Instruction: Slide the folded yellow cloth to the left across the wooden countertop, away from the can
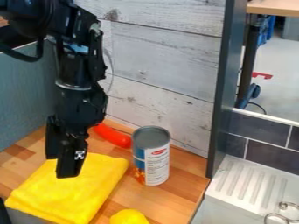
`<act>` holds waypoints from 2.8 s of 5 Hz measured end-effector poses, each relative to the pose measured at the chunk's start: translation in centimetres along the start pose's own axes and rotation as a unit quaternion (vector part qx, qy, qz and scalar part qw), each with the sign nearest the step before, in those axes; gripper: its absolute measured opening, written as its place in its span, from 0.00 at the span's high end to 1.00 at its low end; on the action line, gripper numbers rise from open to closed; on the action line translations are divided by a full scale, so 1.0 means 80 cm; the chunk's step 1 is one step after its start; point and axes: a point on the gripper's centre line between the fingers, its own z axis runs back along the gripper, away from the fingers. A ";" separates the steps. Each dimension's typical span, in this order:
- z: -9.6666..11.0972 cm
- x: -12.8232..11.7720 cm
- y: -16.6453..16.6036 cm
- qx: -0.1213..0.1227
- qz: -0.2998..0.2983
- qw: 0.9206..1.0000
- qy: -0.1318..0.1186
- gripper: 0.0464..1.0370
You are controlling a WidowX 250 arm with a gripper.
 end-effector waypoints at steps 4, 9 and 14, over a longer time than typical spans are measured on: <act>-0.029 0.008 0.040 0.005 0.158 0.981 -0.116 0.05; -0.123 0.029 0.097 -0.048 0.307 0.947 -0.080 0.05; -0.128 -0.015 0.222 -0.002 0.318 0.943 0.099 0.04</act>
